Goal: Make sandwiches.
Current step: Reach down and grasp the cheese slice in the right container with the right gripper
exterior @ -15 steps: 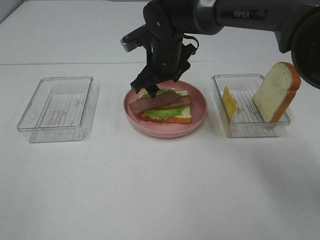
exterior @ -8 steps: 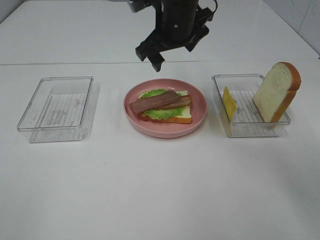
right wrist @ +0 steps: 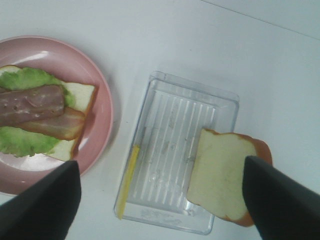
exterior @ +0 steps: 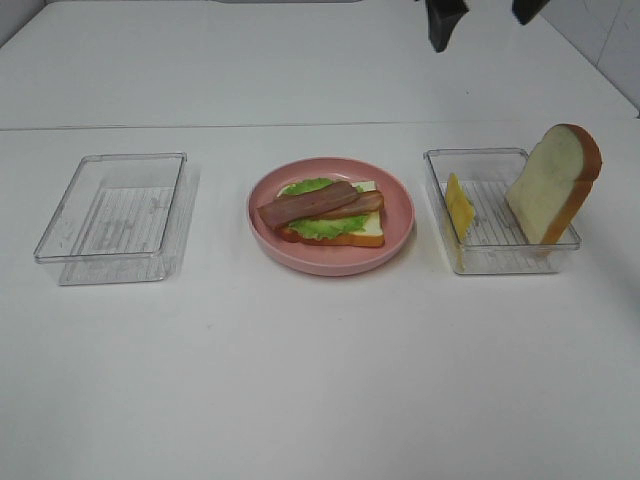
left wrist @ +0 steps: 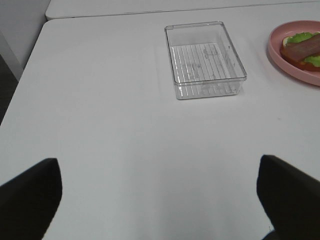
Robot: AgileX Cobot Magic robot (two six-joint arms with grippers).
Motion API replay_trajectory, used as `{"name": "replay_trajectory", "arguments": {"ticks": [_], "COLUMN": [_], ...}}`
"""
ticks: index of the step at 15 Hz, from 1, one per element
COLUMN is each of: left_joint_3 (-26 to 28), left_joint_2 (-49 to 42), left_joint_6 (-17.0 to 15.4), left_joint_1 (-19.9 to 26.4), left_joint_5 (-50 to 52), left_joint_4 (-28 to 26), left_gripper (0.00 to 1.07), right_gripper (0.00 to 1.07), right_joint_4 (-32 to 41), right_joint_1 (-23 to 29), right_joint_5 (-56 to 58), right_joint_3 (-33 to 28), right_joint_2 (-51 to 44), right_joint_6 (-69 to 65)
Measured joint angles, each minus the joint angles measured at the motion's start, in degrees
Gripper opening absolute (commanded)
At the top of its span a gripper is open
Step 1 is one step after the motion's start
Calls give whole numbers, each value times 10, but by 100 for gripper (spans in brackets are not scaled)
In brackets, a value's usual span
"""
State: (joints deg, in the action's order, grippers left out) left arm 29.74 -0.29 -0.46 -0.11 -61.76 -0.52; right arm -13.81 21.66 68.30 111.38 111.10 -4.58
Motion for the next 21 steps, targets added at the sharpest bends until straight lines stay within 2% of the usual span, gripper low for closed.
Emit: {"name": "replay_trajectory", "arguments": {"ticks": [2,7,11,12,21], "left_joint_3": [0,0,0,0,0], "left_joint_2": [0,0,0,0,0], "left_joint_6": [0,0,0,0,0], "left_joint_1": [0,0,0,0,0], "left_joint_5": [0,0,0,0,0], "left_joint_4": [0,0,0,0,0], "left_gripper": [98,98,98,98,98], "right_gripper": [87,87,87,87,85], "right_joint_4": [9,57,66,88,115], "right_joint_1": [-27,-29,-29,-29,-29], "right_joint_5": [11,12,-19,-33,-71], "right_joint_3": [0,-12,-107,-133,-136], "right_joint_2": [-21,-26,10,42,137], "right_joint_6": [4,9,9,19,46]}}
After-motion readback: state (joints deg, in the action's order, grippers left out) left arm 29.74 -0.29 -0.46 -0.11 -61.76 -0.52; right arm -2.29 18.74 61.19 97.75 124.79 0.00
